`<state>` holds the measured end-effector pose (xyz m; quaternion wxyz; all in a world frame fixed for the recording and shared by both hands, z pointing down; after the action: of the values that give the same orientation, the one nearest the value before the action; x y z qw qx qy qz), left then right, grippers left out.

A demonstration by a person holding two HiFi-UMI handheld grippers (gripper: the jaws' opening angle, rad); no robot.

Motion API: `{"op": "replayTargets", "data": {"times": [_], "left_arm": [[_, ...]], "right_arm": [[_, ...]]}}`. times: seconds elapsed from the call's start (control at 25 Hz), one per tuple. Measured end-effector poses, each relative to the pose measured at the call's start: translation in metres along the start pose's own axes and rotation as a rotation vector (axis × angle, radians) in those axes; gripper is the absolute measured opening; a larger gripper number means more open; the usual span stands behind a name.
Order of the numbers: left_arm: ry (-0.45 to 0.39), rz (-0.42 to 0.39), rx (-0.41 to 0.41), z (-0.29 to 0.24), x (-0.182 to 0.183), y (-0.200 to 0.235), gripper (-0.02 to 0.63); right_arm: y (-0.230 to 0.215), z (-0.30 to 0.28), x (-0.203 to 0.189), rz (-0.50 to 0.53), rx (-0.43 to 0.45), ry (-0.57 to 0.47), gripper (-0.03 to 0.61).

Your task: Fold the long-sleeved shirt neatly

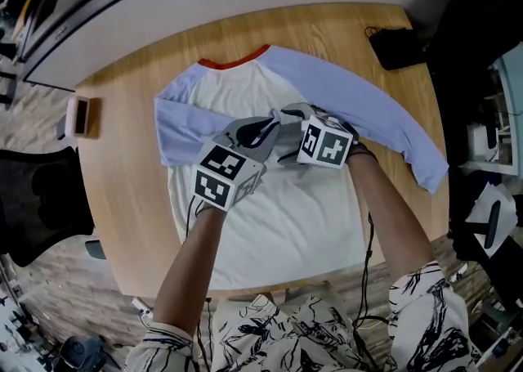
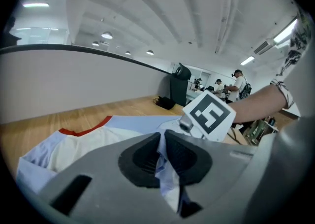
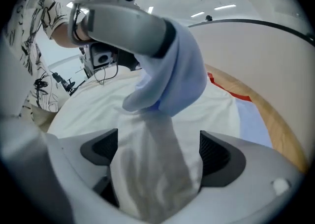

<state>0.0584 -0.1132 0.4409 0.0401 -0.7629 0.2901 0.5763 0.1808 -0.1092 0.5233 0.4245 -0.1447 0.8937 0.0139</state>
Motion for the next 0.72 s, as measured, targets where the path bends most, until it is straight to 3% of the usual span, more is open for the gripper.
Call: {"op": "replayTargets", "data": {"times": [0.16, 0.2, 0.28, 0.32, 0.44, 0.52, 0.6, 0.72], "left_arm": [[0.044, -0.093, 0.014, -0.032, -0.020, -0.018, 0.048], [0.059, -0.105, 0.005, -0.040, -0.027, -0.022, 0.095], [0.065, -0.104, -0.019, -0.047, -0.037, -0.028, 0.286], [0.043, -0.100, -0.019, -0.044, -0.038, -0.030, 0.329], [-0.022, -0.100, 0.040, -0.012, -0.033, -0.026, 0.356], [0.050, -0.134, 0.112, 0.014, -0.041, -0.014, 0.354], [0.159, -0.175, 0.188, 0.031, -0.059, 0.002, 0.291], [0.266, -0.182, 0.207, 0.034, -0.087, 0.014, 0.272]], "right_arm": [[0.003, 0.035, -0.022, 0.039, -0.006, 0.060, 0.522], [0.004, 0.042, -0.026, 0.039, -0.006, 0.063, 0.523], [0.004, 0.052, -0.031, 0.033, -0.009, 0.055, 0.523], [0.003, 0.056, -0.033, 0.024, -0.013, 0.042, 0.522], [0.000, 0.066, -0.033, -0.026, -0.020, -0.028, 0.522], [-0.004, 0.067, -0.026, -0.047, -0.039, -0.082, 0.499], [-0.007, 0.062, -0.019, -0.058, -0.055, -0.111, 0.400], [0.000, 0.050, -0.014, -0.044, -0.048, -0.075, 0.301]]}}
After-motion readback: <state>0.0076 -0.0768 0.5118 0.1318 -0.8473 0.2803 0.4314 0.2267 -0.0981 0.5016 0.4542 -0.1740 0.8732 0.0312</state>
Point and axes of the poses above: the fingertips, and each gripper's own axes: z backward along the fingers, y to its left, x out of its top, the point moved 10 cm from there along z, backward along the fingers, and after that the axes turned 12 degrees about -y, right-handed, at the moved point
